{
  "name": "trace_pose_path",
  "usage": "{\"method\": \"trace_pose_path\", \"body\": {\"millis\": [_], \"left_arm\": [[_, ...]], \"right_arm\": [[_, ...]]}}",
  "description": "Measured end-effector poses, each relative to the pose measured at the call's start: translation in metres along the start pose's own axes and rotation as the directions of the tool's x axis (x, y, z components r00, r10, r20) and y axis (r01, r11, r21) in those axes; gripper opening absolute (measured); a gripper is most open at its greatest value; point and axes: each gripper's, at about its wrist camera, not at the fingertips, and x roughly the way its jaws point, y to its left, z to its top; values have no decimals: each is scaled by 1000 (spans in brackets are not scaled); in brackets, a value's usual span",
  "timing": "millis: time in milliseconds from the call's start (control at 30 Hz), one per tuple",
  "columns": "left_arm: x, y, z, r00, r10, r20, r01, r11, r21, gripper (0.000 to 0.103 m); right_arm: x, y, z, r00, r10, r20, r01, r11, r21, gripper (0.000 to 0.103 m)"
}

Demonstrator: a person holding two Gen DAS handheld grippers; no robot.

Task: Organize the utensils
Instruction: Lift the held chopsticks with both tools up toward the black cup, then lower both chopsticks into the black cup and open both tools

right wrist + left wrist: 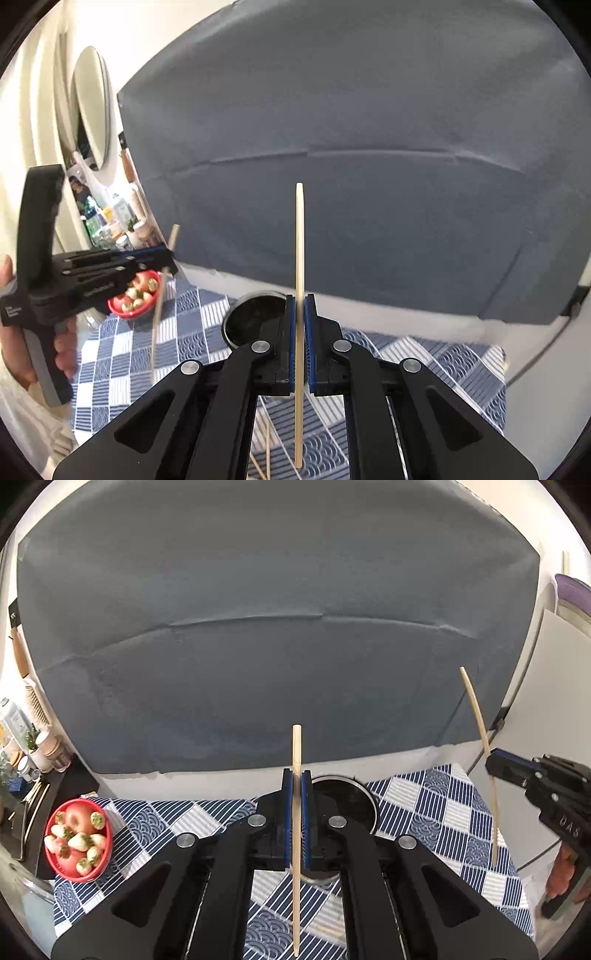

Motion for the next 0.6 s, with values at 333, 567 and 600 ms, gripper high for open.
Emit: {"method": "trace_pose_path", "body": {"millis": [333,567,600], "left_arm": [[13,9,23,996,-28,82,34,997,-76,4],[26,15,38,989,-25,144,43,991,-126,4],[27,16,40,988,-26,153,46,990,-130,4]], "right_arm": [[29,-4,15,968,225,109,-224,974,-23,5],[53,-9,16,919,361,156,-355,933,-63,5],[56,-9,17,912,376,163,-371,927,-63,5]]}}
